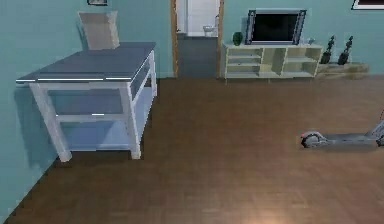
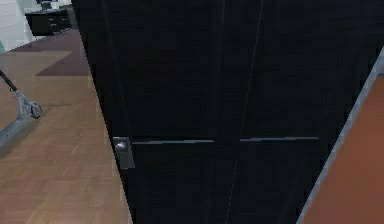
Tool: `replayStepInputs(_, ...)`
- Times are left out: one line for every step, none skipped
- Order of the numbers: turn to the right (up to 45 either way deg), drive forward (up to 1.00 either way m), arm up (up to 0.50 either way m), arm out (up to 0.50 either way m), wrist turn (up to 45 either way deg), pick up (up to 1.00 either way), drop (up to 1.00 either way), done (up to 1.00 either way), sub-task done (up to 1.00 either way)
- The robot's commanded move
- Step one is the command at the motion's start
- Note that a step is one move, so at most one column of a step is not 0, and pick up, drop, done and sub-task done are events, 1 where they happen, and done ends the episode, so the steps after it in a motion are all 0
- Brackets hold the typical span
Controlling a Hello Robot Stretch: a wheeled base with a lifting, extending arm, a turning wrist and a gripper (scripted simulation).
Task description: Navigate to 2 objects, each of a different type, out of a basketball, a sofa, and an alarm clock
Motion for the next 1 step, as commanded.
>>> replayStepInputs(3.0, 0.0, 0.0, 0.0, 0.0, 0.0, 0.0, 0.0, 0.0)
